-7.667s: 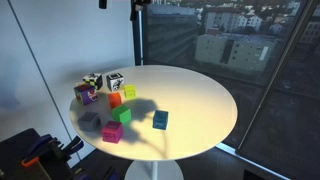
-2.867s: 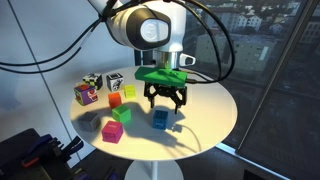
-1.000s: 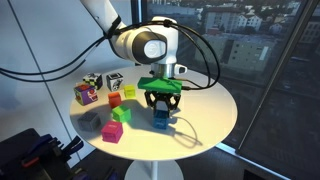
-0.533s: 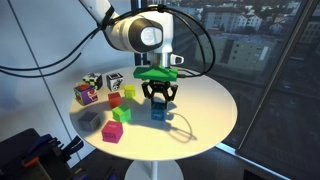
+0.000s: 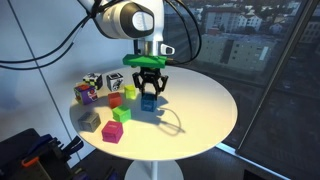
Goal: Put the blue block on top of the green block
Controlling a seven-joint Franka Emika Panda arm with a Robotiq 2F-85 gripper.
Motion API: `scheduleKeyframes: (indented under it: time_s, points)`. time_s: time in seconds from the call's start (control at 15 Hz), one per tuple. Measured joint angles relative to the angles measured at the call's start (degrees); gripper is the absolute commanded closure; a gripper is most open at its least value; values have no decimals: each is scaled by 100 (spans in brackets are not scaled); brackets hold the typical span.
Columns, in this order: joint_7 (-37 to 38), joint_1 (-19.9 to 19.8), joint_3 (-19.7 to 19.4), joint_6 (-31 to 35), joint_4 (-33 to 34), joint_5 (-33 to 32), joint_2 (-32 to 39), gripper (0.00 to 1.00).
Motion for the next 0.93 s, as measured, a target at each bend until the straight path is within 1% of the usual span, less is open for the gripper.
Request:
scheduleKeyframes:
  time_s: [0.4, 0.93]
  points:
    - [344, 151, 69, -336, -146, 5, -231, 67]
    - [1006, 352, 193, -367, -475, 68, -423, 67]
